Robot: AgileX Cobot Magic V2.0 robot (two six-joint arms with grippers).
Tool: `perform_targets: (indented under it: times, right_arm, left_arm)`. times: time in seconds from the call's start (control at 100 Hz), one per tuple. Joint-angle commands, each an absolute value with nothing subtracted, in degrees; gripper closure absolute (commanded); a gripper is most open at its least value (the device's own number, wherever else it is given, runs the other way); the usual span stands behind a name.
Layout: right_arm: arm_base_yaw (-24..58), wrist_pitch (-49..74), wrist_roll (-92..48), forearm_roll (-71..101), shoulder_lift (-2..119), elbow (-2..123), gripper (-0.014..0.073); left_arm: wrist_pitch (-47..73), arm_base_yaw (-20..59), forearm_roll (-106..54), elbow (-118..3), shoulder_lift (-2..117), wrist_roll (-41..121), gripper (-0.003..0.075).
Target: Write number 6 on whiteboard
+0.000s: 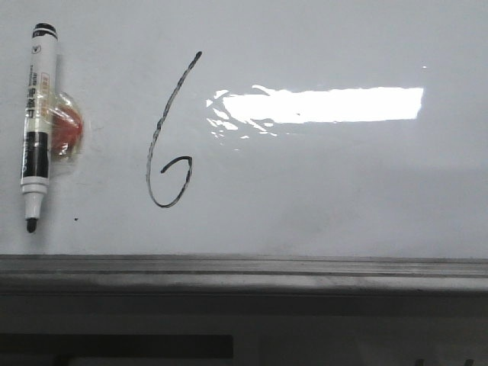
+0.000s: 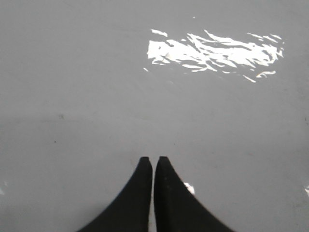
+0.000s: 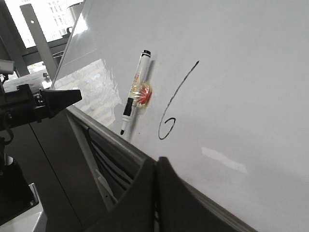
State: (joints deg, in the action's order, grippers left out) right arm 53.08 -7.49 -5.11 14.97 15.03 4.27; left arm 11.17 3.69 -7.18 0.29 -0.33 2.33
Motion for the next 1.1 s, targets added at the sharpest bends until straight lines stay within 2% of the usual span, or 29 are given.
perform_targets:
  times: [0.0,0.19,1.09]
  right_arm:
    - [52.87,-11.61,-5.71,14.24,15.30,5.79,0.0647]
    - [52.87,-11.61,-5.71,14.24,15.30,5.79,0.0648]
    - [52.87,-11.61,-5.71,14.24,15.30,5.79,0.0647]
  left_arm:
    - [6.72,2.75,-4.84,2.94,-2.12,1.19,0.0739]
    - [16.31,1.11,-3.85,2.80,-2.12,1.19,0.0739]
    - [16.19,1.50,-3.97,2.80,-2.12,1.06,0.0739]
